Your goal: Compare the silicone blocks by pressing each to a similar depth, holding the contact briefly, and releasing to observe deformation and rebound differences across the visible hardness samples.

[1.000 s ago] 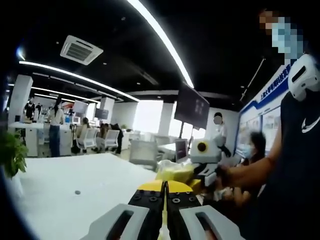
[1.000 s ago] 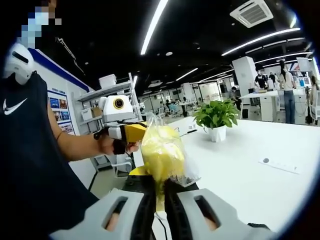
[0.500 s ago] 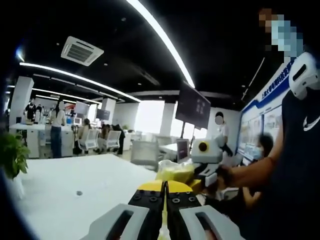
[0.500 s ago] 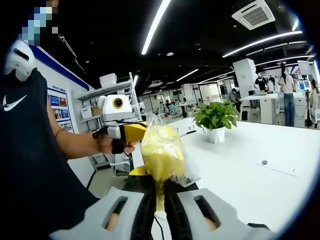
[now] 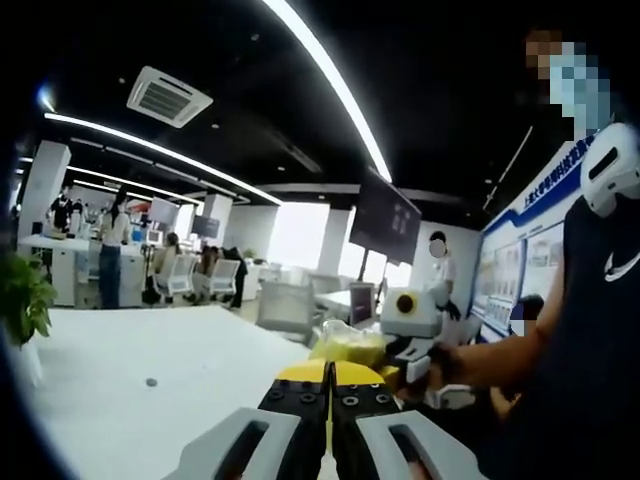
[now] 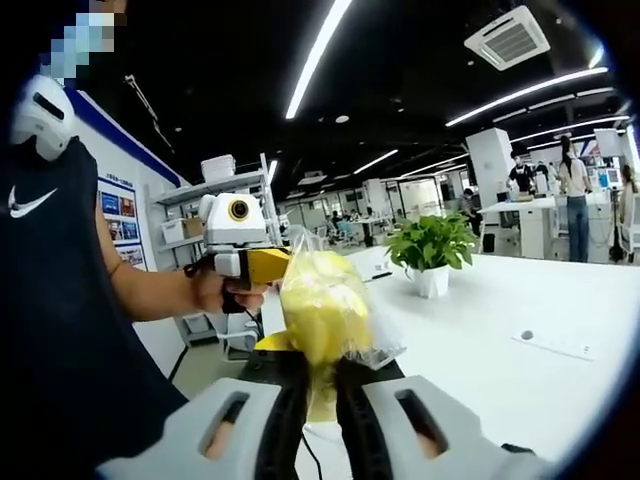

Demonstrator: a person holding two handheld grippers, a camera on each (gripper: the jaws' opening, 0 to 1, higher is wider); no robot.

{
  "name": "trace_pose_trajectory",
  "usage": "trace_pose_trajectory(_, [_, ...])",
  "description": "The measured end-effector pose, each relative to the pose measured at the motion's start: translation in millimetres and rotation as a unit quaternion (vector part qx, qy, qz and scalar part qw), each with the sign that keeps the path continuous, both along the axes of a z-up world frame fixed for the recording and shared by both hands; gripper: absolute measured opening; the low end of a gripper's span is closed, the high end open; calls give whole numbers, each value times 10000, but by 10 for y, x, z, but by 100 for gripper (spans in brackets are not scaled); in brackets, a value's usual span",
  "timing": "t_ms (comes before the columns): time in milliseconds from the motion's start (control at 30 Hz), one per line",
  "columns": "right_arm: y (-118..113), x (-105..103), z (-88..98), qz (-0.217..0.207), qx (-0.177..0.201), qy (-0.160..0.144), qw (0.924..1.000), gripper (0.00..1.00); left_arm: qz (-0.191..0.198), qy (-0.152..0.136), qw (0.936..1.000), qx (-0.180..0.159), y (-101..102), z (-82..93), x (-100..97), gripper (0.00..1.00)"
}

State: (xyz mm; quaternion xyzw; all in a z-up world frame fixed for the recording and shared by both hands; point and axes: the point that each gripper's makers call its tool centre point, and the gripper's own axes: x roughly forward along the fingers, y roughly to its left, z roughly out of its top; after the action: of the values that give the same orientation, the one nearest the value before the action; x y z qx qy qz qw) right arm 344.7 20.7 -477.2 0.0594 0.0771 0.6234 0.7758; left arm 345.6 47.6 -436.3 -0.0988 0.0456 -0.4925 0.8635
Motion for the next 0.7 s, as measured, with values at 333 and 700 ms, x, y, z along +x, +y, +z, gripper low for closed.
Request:
trace_pose_trajectory(333, [44, 65, -86, -77, -161, -99, 9998, 23, 16, 60, 10000, 20, -17, 31, -6, 0])
trace_pose_trajectory(700, [-67, 181, -52, -487, 163, 19, 9987, 74, -58, 85, 9999, -94, -45, 72, -7, 0])
